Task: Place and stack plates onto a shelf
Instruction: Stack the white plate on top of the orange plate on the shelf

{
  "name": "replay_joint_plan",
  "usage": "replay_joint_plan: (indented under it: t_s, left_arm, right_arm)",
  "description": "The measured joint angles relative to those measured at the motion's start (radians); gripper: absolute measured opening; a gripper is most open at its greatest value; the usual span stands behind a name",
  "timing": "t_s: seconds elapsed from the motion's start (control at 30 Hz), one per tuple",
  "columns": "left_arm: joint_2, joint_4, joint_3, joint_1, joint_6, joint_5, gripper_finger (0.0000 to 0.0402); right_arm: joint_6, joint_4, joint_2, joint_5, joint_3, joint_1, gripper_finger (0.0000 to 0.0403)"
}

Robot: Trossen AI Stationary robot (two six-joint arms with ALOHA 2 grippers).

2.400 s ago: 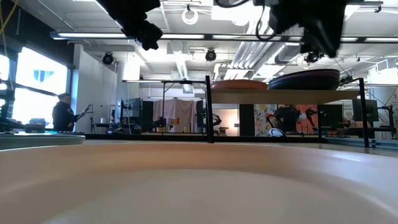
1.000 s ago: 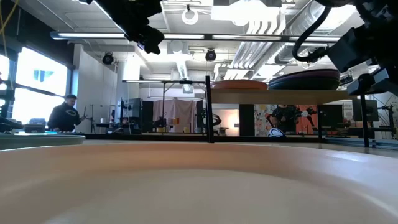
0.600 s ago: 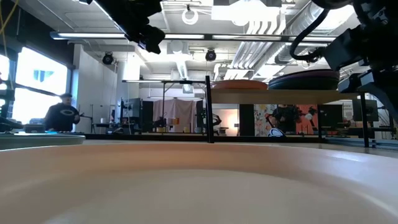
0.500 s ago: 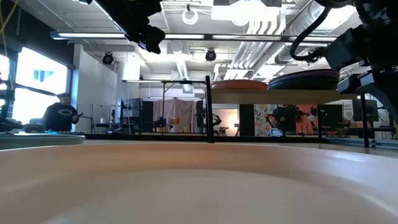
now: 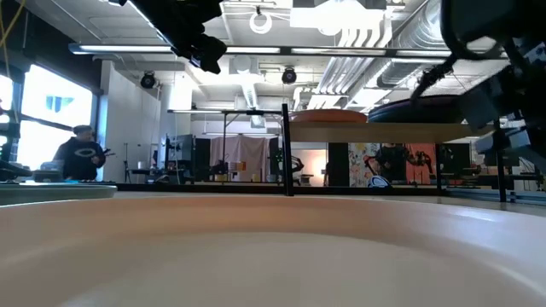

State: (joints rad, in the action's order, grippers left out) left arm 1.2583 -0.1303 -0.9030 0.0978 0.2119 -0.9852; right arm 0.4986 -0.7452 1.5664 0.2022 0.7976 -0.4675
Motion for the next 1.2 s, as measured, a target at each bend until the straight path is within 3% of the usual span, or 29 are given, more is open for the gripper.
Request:
replay_joint_plan:
  t_s: [0.27, 0.5, 0.83, 1.2]
  left_arm:
    - [0.000, 0.000, 0.000, 0.000, 0.000, -0.001, 0.0113]
    - [0.000, 0.000, 0.000, 0.000, 0.000, -0.001, 0.0113]
    - [0.000, 0.000, 0.000, 0.000, 0.000, 0.010, 0.0113]
    - [0.000, 0.001, 0.000, 0.000, 0.000, 0.014, 0.0113]
  right_arm:
    - [0.040, 0.018, -0.003, 0.011, -0.038, 0.002, 0.0120]
    - [0.036, 0.018, -0.003, 0.023, -0.038, 0.003, 0.0012]
    - [0.047, 0.002, -0.001, 0.045, -0.026, 0.030, 0.0002]
    - [-0.056, -0.161, -0.001, 0.016, 0.104, 0.120, 0.0000]
